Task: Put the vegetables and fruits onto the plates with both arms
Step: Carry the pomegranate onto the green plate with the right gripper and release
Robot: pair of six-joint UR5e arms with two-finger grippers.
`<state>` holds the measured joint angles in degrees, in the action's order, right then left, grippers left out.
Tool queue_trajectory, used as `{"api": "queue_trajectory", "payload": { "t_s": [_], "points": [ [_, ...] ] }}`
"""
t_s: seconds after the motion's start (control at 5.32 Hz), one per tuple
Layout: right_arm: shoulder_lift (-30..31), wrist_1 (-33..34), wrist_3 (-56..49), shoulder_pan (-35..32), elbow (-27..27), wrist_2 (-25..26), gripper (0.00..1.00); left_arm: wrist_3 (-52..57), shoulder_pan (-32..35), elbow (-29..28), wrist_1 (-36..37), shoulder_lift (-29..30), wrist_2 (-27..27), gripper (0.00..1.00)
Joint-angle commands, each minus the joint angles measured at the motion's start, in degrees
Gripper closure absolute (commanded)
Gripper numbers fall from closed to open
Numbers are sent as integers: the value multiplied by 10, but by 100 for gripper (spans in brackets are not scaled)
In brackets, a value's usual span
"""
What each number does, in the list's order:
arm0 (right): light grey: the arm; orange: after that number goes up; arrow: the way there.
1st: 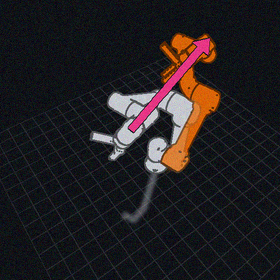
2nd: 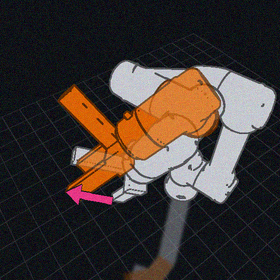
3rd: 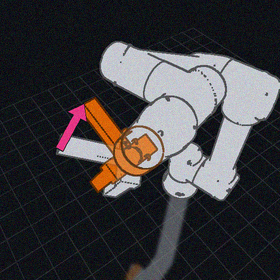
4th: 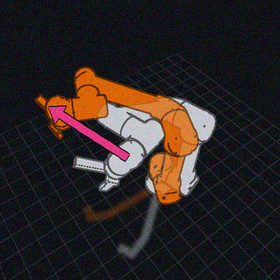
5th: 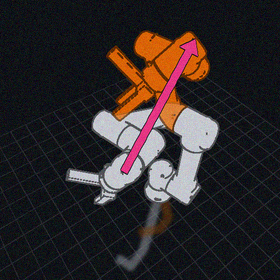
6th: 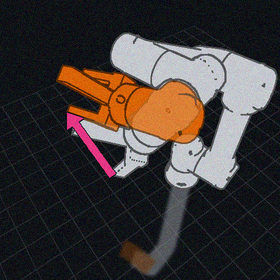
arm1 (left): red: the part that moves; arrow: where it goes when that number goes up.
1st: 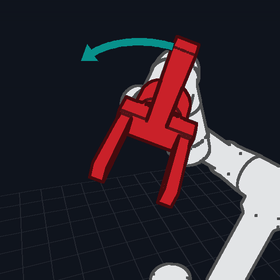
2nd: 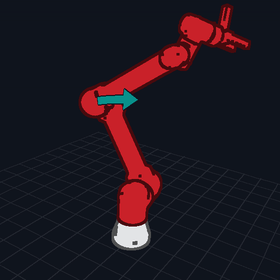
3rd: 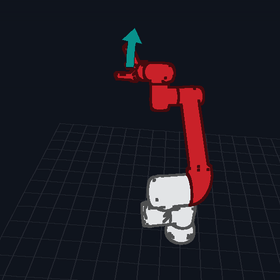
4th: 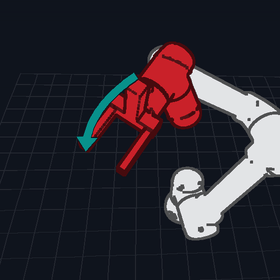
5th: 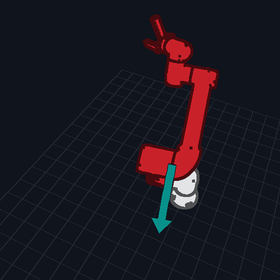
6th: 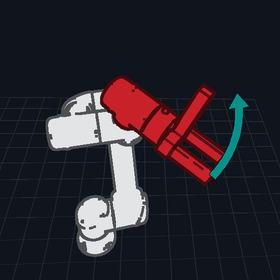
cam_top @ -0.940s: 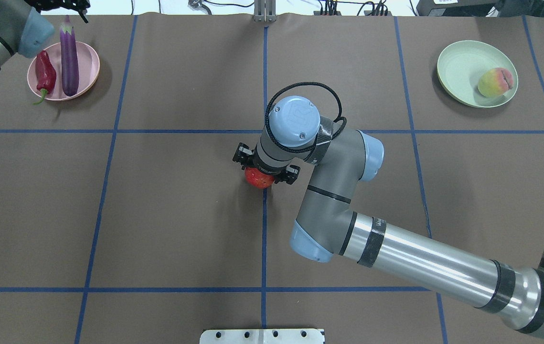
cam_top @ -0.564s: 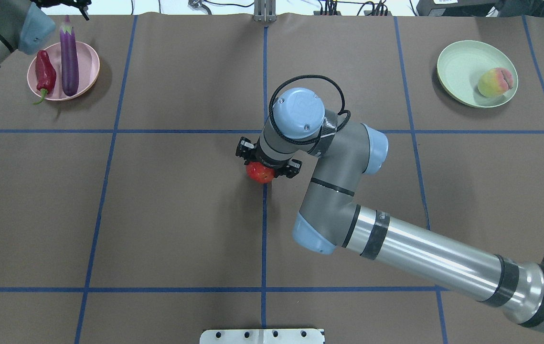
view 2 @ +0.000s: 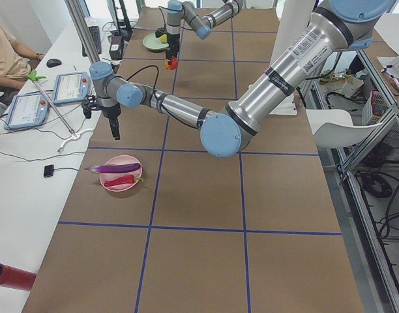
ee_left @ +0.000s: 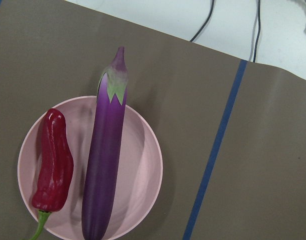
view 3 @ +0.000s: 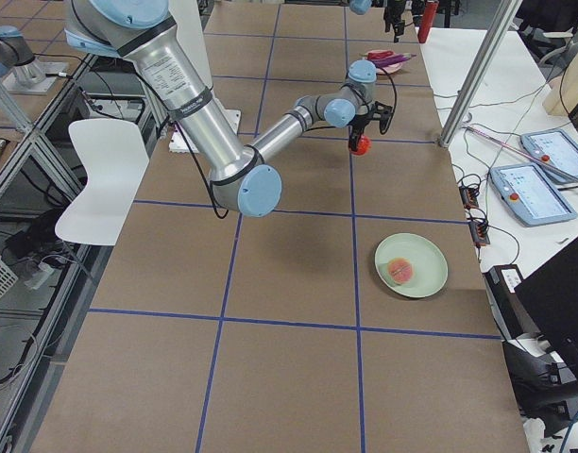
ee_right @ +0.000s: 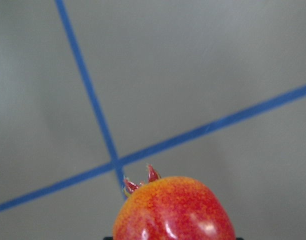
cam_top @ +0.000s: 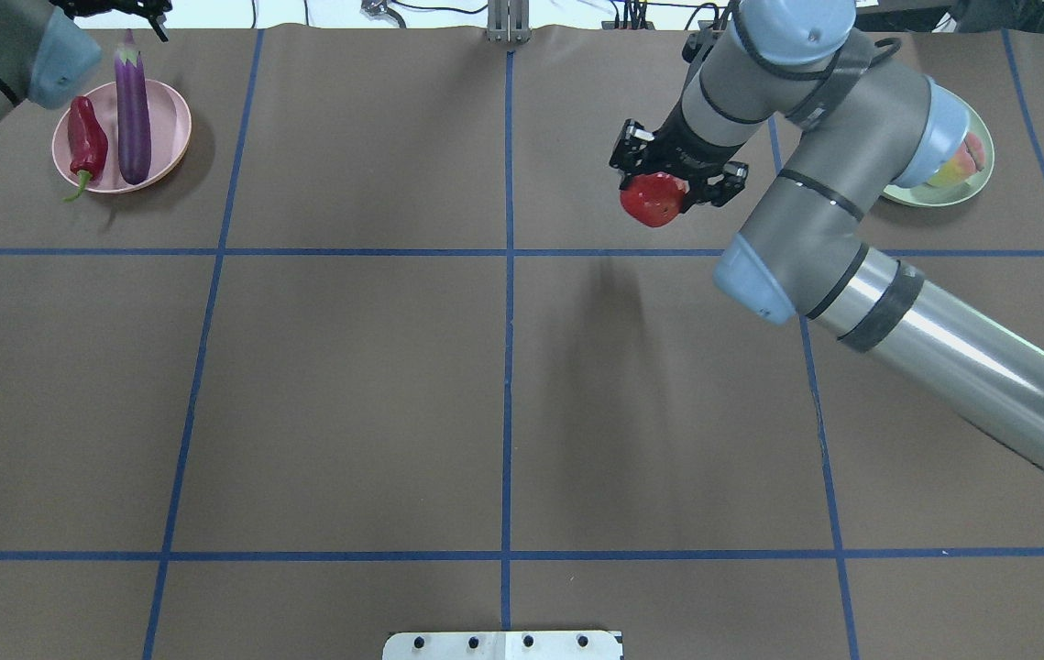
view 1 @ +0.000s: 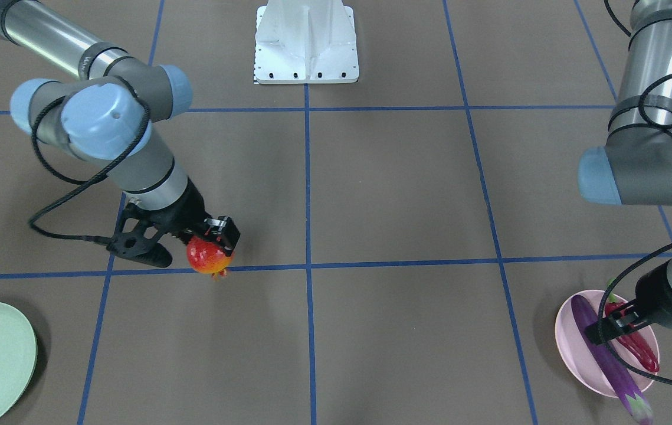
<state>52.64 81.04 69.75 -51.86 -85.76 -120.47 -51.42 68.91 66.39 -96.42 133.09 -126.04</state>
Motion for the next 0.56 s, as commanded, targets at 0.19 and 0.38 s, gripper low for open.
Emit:
{"api": "queue_trajectory", "payload": {
  "t_s": [0.19, 0.38],
  "points": [
    [19, 25, -289, -146, 154, -10, 100, -1, -3, 8, -1, -5, 1, 0],
    [16, -37, -298, -155, 232, -5, 100, -1, -5, 10, -3, -3, 3, 0]
  ]
}}
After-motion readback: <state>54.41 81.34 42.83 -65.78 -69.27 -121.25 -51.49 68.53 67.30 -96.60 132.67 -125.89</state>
